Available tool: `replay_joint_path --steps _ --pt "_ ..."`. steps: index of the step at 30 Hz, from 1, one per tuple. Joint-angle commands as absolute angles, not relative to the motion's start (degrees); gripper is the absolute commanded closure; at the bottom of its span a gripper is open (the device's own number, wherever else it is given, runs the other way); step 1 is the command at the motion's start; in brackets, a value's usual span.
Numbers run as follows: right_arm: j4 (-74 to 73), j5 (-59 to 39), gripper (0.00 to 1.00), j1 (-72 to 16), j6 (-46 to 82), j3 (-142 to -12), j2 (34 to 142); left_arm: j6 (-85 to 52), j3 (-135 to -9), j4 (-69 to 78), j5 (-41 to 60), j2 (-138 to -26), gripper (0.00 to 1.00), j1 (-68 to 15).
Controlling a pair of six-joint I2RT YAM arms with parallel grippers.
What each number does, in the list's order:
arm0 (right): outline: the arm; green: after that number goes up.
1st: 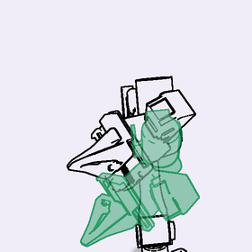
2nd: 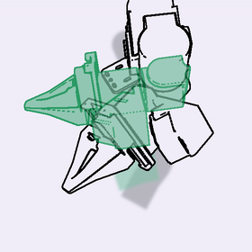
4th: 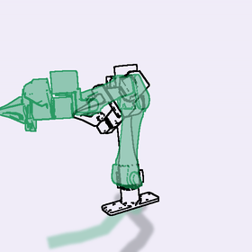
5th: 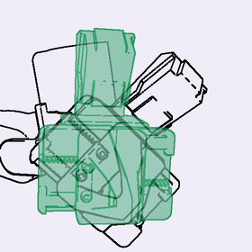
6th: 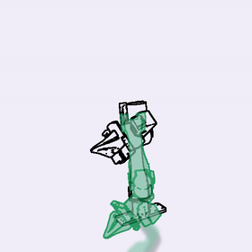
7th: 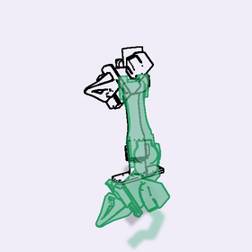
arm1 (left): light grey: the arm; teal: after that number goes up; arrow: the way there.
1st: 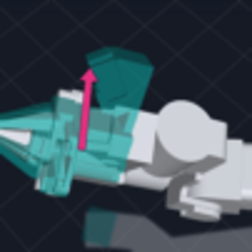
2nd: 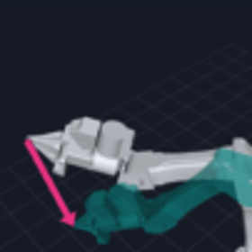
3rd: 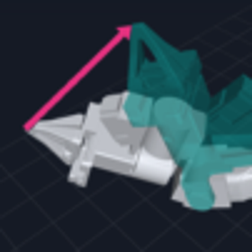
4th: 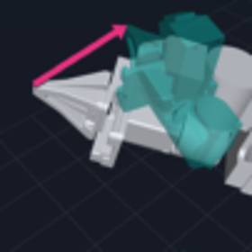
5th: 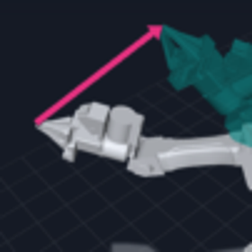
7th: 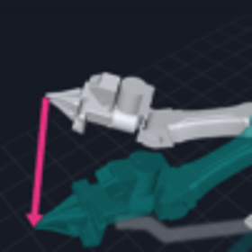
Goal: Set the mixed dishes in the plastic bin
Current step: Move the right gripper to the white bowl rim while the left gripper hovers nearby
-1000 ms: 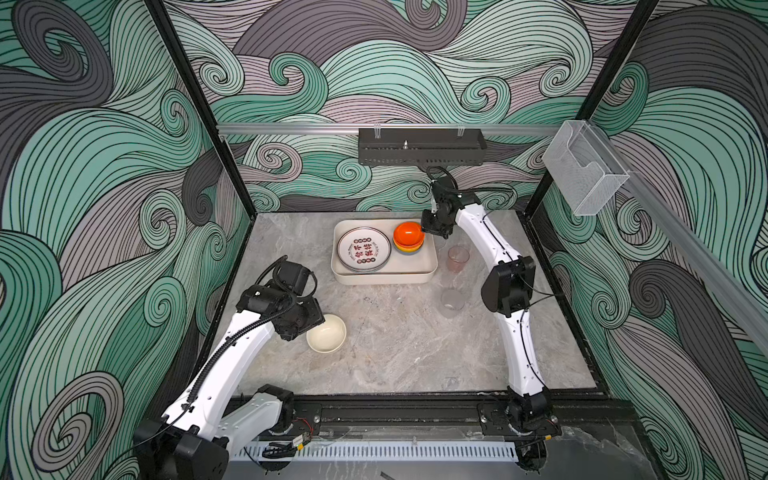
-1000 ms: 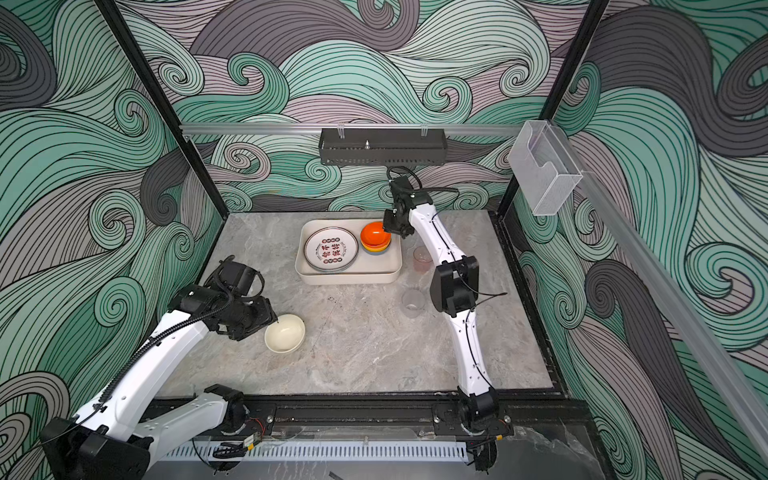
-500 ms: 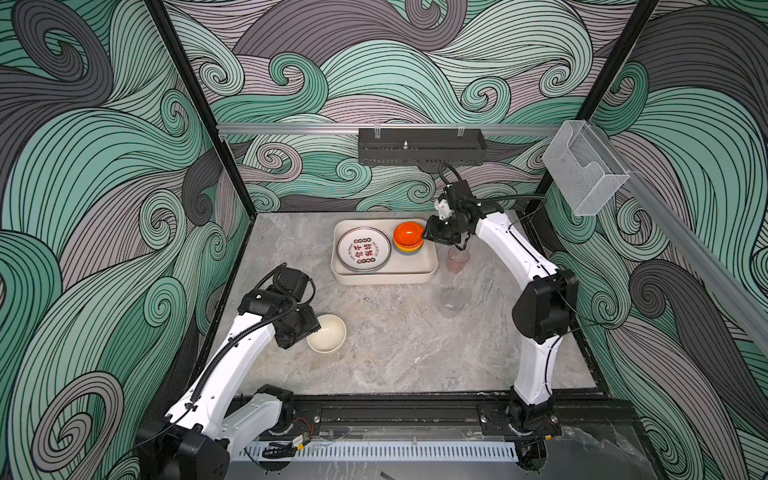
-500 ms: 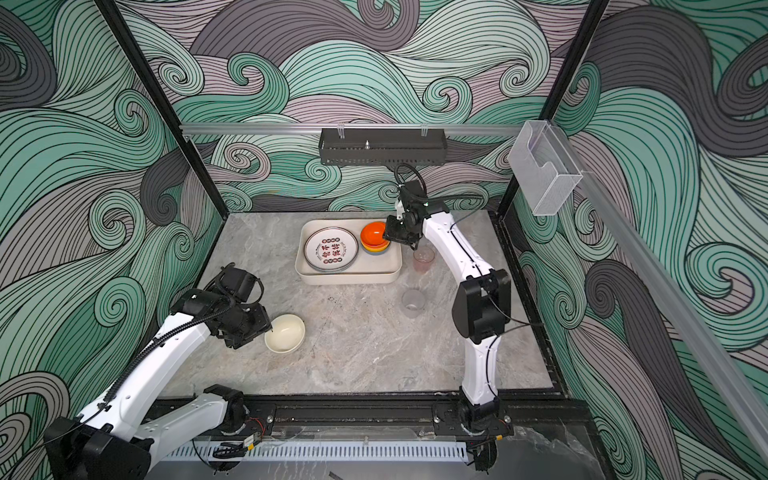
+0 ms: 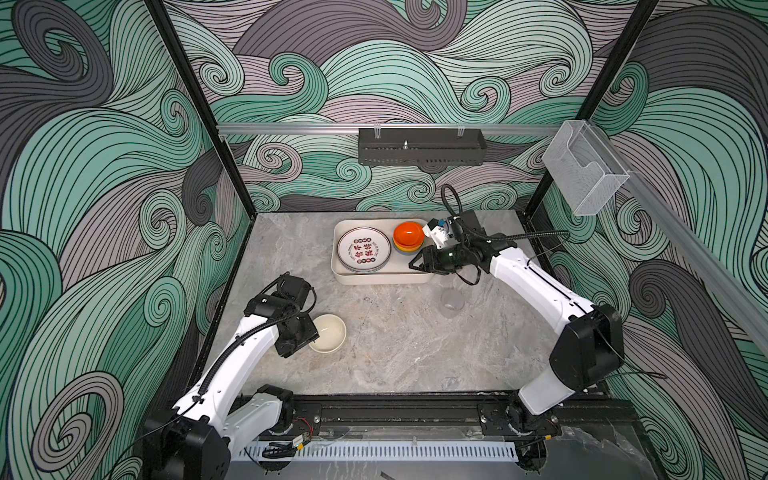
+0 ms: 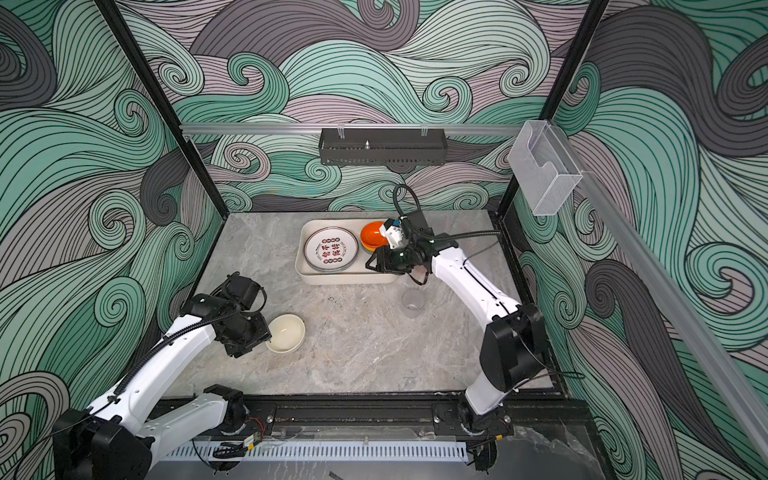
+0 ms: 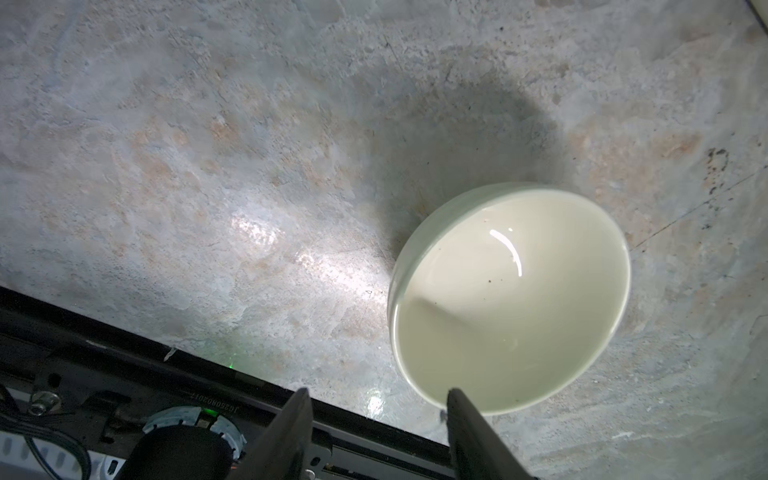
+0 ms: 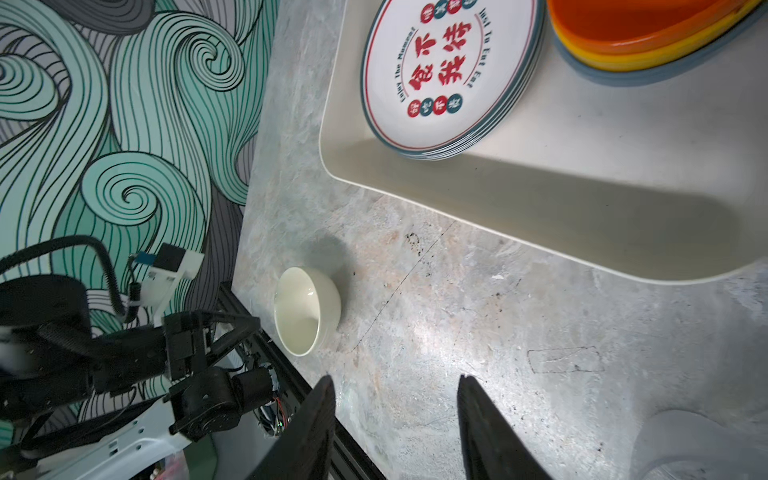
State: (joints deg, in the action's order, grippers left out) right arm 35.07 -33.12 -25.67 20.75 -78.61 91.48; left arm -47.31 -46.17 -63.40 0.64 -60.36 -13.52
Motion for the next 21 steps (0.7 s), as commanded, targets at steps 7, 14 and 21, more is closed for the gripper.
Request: replay_joint_path --steps 7,14,21 --pt "29.13 -41.18 0.51 -32.88 17.83 -70.52 86.64 -48.16 -43.9 -59.4 3.46 -66.96 0.49 -13.18" --pt "26.19 -42.11 0.51 -36.05 18.19 -66.48 87.59 -48.45 -41.54 -55.63 3.69 -68.49 0.56 -13.18" --pt "25.44 -41.31 0.52 -37.59 18.46 -66.27 89.42 -47.64 -41.04 -53.3 4.77 -71.42 0.65 -13.15"
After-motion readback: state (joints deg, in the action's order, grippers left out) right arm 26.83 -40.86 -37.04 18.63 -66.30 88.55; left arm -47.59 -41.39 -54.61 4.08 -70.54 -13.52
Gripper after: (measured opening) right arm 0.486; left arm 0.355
